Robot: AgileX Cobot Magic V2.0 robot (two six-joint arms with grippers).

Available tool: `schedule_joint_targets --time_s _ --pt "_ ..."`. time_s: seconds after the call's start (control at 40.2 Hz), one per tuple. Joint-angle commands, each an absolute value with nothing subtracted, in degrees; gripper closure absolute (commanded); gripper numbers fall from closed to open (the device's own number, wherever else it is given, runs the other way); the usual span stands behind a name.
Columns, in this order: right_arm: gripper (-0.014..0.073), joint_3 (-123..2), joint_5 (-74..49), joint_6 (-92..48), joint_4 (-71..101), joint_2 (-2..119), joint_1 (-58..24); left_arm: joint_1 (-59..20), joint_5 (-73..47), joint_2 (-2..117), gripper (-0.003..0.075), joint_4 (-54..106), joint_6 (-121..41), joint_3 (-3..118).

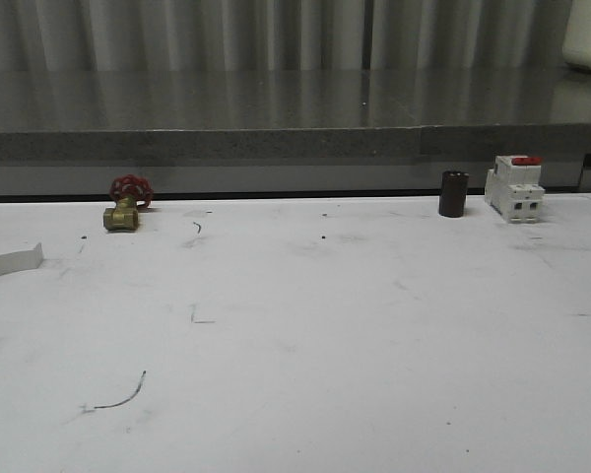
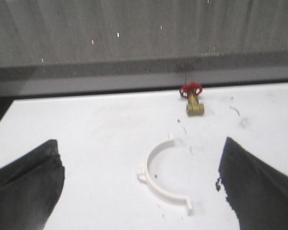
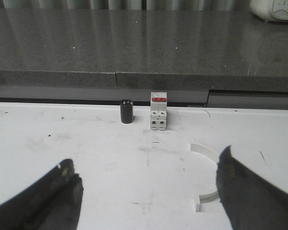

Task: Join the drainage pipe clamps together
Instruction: 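Lower the left gripper over the white semicircular clamp half and grasp its tab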

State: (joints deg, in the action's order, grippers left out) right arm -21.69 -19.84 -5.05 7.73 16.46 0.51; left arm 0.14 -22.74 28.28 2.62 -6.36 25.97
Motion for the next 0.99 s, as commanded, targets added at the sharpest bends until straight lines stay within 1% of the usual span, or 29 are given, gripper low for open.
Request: schedule_joint_targets --time_s 0.0,0.174,0.298,0.472,0.646,0.97 --pt "0.0001 -23.7 -15.34 -4.93 7.79 17.39 0.52 0.17 -22.35 35.83 0.0105 3.28 -6.47 31.1" --pt "0.0001 -23.7 -15.34 -4.93 7.79 17.39 0.52 0.17 -28.32 51.43 0.0105 4.6 -6.11 40.04" --pt "0.0001 -23.7 -15.34 -4.93 7.79 17.39 0.52 0.17 -33.05 61.75 0.0106 4.74 -2.88 46.59" --pt "0.0001 -23.7 -15.34 -4.93 7.79 17.39 0.52 0.3 -38.6 74.17 0.0163 4.64 -2.9 54.31" --pt "0.0001 -23.7 -15.34 -4.93 7.79 17.39 0.52 0.77 -41.67 86.22 0.017 4.53 -1.87 61.14" --pt "0.0001 -23.65 -15.33 -4.93 7.79 17.39 0.52 1.89 -43.16 99.28 0.0174 4.3 -1.87 68.23"
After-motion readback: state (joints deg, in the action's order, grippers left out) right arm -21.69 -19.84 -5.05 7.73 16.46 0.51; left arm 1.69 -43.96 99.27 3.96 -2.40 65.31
